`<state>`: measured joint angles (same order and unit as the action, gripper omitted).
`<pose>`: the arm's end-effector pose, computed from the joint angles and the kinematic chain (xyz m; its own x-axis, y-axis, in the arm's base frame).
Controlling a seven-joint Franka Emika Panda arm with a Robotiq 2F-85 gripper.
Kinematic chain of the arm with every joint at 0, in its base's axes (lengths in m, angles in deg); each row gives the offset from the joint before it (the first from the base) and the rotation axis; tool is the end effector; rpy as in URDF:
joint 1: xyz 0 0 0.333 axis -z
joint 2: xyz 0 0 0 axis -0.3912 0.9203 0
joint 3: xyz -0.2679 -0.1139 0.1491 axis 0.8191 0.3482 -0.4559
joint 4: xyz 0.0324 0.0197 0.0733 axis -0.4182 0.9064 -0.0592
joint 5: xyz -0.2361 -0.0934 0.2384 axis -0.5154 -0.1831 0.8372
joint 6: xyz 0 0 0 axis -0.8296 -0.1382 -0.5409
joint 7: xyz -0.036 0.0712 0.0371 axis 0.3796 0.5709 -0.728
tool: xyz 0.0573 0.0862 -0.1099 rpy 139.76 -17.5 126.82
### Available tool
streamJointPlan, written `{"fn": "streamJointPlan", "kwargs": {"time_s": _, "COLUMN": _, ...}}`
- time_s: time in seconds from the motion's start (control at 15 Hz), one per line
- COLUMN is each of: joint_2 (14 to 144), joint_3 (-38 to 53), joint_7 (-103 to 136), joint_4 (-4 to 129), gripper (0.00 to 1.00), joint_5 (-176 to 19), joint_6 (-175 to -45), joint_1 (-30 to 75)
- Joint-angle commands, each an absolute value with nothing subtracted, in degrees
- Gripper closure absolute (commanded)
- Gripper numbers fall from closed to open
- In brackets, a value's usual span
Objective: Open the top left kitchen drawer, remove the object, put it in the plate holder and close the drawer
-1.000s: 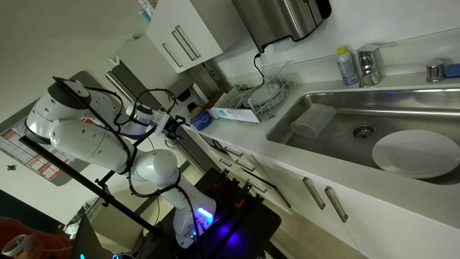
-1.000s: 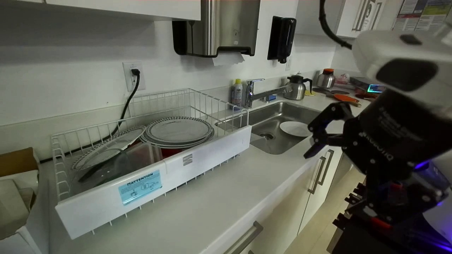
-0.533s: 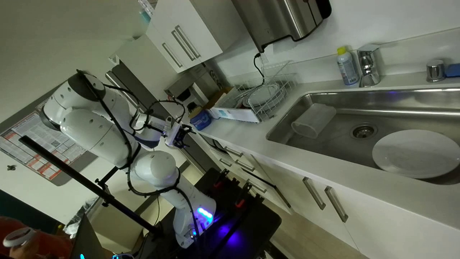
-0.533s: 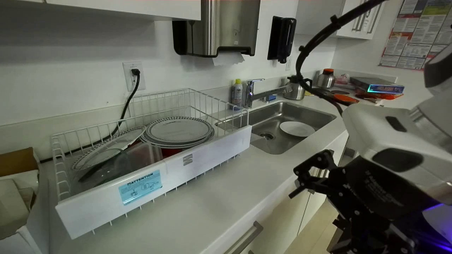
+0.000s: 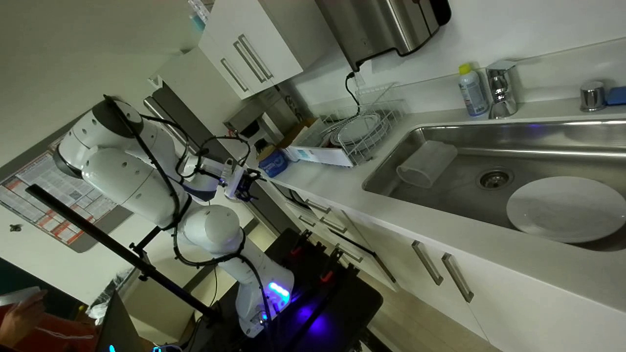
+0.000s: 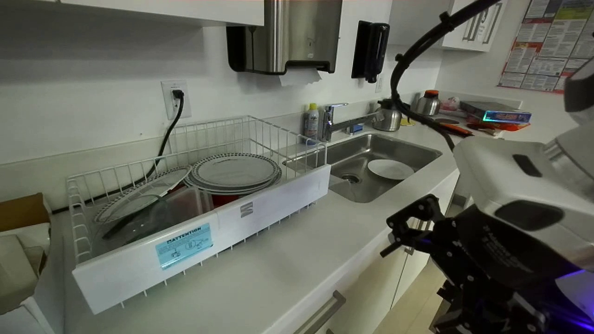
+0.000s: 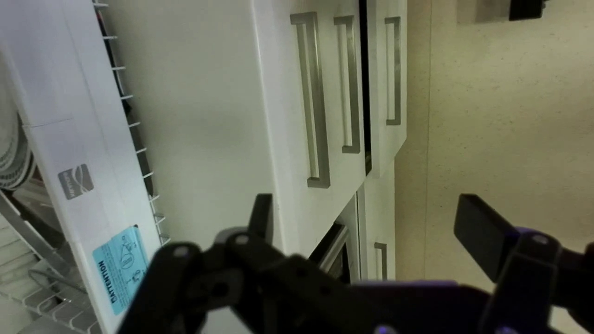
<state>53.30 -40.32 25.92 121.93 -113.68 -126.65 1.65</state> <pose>0.1732 0.3697 0.2976 0.0808 0.9955 0.0485 0.8893 -0.0940 0.4475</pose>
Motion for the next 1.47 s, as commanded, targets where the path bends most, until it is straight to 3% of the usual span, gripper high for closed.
{"fn": "streamJointPlan", "kwargs": {"time_s": 0.0, "joint_2": 52.6, "joint_3": -44.8, "joint_7": 28.5, "joint_4": 119.9, "gripper": 0.00, "joint_5": -117.1, "joint_6": -118.5, "joint_1": 0.3}}
{"fn": "streamJointPlan", "kwargs": {"time_s": 0.33, "joint_2": 57.9, "joint_3": -52.8, "joint_7": 32.1, "joint_4": 117.0, "gripper": 0.00, "joint_5": -120.4, "joint_6": -110.7, "joint_1": -0.6}}
{"fn": "streamJointPlan", "kwargs": {"time_s": 0.73, "joint_2": 63.8, "joint_3": -57.0, "joint_7": 55.8, "joint_4": 119.4, "gripper": 0.00, "joint_5": -149.7, "joint_6": -108.5, "joint_1": 2.4}}
{"fn": "streamJointPlan", "kwargs": {"time_s": 1.13, "joint_2": 83.5, "joint_3": -48.7, "joint_7": 75.8, "joint_4": 117.1, "gripper": 0.00, "joint_5": -174.1, "joint_6": -92.4, "joint_1": -3.4}}
{"fn": "streamJointPlan", "kwargs": {"time_s": 1.4, "joint_2": 96.3, "joint_3": -41.6, "joint_7": 81.3, "joint_4": 111.9, "gripper": 0.00, "joint_5": -183.9, "joint_6": -88.5, "joint_1": -8.5}}
